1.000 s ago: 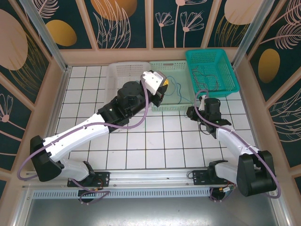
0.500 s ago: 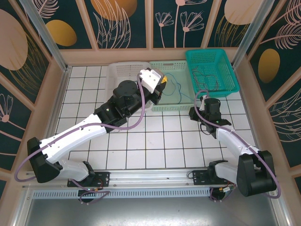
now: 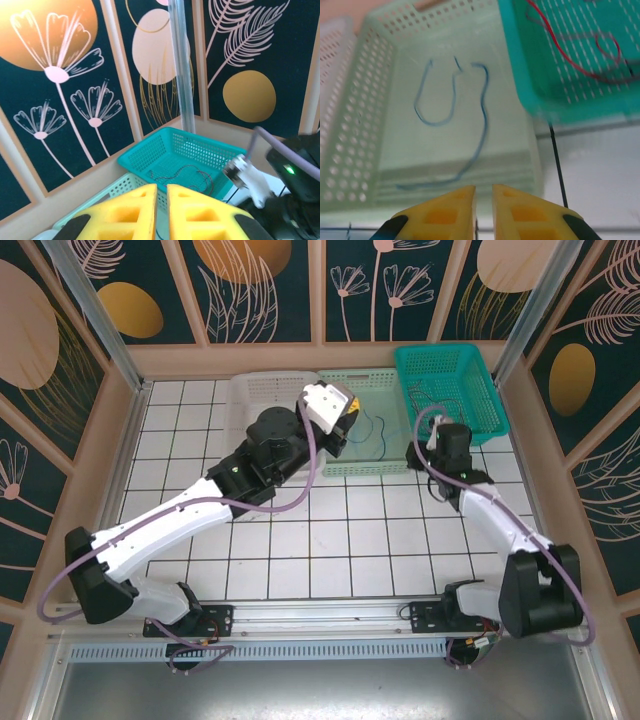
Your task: Untangle the cables
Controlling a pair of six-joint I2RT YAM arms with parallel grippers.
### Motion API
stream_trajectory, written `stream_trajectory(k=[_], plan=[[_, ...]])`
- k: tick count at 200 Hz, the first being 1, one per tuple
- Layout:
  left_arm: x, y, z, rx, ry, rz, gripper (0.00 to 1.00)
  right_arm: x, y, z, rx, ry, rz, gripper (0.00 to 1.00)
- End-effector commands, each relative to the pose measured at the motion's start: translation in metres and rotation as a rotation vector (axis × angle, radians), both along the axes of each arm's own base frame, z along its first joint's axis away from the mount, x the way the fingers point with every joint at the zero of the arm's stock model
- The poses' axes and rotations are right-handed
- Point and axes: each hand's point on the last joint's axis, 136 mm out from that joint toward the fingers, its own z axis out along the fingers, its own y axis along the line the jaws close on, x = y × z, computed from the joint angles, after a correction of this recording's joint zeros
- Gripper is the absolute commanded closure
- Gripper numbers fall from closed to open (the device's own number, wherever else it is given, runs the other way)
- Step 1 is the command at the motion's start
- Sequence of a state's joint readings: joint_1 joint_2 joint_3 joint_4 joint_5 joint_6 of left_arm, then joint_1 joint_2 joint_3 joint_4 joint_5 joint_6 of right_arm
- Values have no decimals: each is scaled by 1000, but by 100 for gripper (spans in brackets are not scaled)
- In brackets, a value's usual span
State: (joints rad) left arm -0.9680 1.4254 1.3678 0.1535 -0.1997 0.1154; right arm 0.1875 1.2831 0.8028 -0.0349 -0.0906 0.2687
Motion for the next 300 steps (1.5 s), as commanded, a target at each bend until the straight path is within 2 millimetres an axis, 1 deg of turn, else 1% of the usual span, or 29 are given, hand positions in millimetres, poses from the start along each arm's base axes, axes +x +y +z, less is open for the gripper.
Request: stream_trajectory(k=[1,17,35,56,68,69,71,79,96,121,132,146,157,170,175,176,178,181,192,210,212,233,239,260,291,300], plan=[[11,-22,-8,7,-24,-19,86,35,5,22,-5,-42,26,84],[26,-32,-19,37,-38,-1,86,57,10,25,15,-28,37,85],[48,-37,-27,45,-47,18,86,75,16,21,54,-9,50,88],[74,-38,-35,26,-25,31,87,90,27,20,93,-11,88,92],[79,-36,-32,15,-23,34,87,96,33,26,117,-15,106,95],[82,-39,-39,25,-15,35,87,97,33,26,119,-17,108,95],[85,-41,-46,35,-6,37,87,97,35,29,122,-22,112,95],[88,-42,-52,47,-1,43,86,99,38,38,135,-40,125,96],[91,-41,-66,74,16,51,85,98,44,69,150,-106,147,96],[89,-36,-81,79,42,48,83,97,44,114,156,-192,152,96],[86,-33,-85,77,48,46,80,97,44,135,158,-228,156,96],[85,-32,-99,96,67,45,75,97,43,162,157,-283,158,96],[85,-31,-109,113,82,48,73,100,42,182,151,-320,156,96],[85,-29,-119,130,99,54,72,106,43,199,142,-346,162,95],[85,-29,-122,133,106,56,72,110,44,202,138,-347,164,95],[84,-29,-123,134,107,56,72,111,44,203,138,-347,164,95],[82,-25,-113,118,96,57,72,112,44,204,135,-347,165,94],[81,-24,-111,114,97,58,71,115,45,205,133,-347,168,94],[79,-22,-115,110,107,60,69,125,46,203,124,-330,171,94],[77,-18,-120,106,121,67,68,147,47,184,115,-273,170,94],[77,-17,-121,107,123,69,68,150,48,178,114,-257,171,94],[74,-9,-125,110,131,86,66,169,54,146,131,-189,189,94],[73,-6,-127,111,136,94,66,174,56,133,138,-163,192,94],[68,4,-130,110,143,112,64,187,62,96,153,-96,199,94],[62,14,-138,107,163,130,64,206,73,48,180,-4,229,94],[61,17,-141,107,171,137,63,209,77,33,186,33,244,92]])
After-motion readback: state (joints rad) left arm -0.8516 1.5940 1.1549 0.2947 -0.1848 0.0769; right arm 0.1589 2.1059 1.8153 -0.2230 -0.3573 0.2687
